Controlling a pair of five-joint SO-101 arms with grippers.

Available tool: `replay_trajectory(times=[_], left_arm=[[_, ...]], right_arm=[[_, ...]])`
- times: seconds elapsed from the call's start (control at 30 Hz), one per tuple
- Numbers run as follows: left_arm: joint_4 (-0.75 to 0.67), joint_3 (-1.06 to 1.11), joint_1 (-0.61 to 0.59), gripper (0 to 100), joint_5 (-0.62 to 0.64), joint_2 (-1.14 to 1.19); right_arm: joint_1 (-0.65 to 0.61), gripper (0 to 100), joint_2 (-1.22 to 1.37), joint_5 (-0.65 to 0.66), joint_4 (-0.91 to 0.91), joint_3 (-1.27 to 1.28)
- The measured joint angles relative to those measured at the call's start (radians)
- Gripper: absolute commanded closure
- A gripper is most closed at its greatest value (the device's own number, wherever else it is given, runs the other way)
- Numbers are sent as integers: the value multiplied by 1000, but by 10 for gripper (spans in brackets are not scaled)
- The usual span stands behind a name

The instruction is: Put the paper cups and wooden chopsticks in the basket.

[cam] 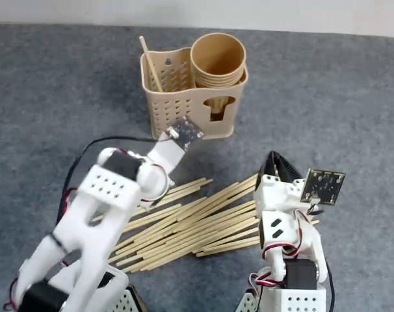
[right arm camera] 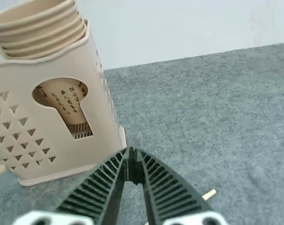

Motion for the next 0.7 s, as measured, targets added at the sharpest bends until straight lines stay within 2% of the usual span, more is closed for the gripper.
replay_trajectory(times=[0.33,0.47,0.57,0.7], left_arm=[[37,-256,-2,995,0,-155],[35,-354,0,995,83,-155],[-20,-413,-3,995,143,-157],[-167,-448,-44,995,196,-157]], right_arm=[[-2,994,0,0,0,0],[-2,994,0,0,0,0],[-2,994,0,0,0,0],[-2,994,0,0,0,0]])
